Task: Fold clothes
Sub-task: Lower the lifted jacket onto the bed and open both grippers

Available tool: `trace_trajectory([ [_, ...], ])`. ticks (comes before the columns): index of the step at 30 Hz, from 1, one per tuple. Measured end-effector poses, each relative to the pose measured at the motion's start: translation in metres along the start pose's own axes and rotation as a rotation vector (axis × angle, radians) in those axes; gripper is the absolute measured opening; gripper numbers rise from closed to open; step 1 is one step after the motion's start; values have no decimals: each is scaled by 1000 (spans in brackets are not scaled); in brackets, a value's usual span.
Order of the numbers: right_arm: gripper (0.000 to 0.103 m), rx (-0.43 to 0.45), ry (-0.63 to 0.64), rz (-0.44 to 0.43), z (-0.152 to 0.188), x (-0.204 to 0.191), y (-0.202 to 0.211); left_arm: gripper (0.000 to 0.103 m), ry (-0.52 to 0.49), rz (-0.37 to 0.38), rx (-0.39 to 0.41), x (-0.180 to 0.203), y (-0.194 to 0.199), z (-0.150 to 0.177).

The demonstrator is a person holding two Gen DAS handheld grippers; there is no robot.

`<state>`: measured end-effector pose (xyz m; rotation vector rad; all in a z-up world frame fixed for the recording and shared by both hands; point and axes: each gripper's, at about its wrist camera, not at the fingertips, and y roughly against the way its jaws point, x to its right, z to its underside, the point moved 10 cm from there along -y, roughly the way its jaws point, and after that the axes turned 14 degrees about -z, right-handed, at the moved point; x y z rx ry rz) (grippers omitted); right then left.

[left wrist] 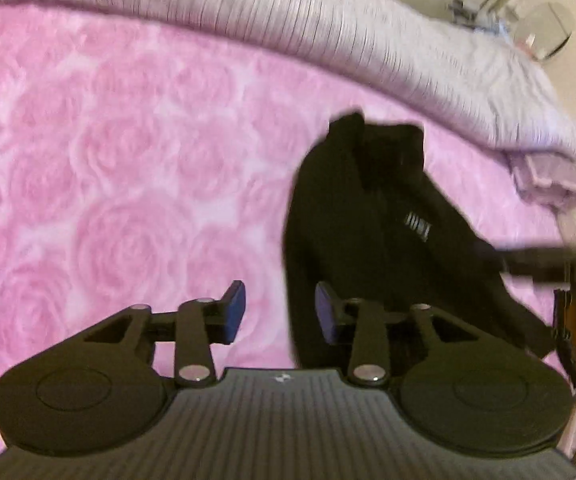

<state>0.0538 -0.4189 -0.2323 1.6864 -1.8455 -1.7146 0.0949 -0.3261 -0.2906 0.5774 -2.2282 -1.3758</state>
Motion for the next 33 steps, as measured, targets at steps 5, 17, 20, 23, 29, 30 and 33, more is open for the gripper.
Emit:
trace_trajectory([
  [5,68,-56,-94,184,48,73,34,50,-82,47,-49,43,-16,26],
  [17,78,-87,81,288,28,226,74,53,-163,-74,-105,145,-139,26],
  [20,79,-92,116,248,16,260,66,9,-192,-140,-91,146,-148,31],
  [23,79,-96,151,207,4,294,57,2,-185,-178,-39,136,-130,26],
  [29,3,8,29,52,-17,333,66,1,-152,-279,69,73,-64,-22],
  [30,3,36,40,67,-23,334,80,1,-144,-280,78,64,-59,-36],
  [33,2,116,90,157,-46,344,127,1,-187,-254,99,61,-61,-80],
])
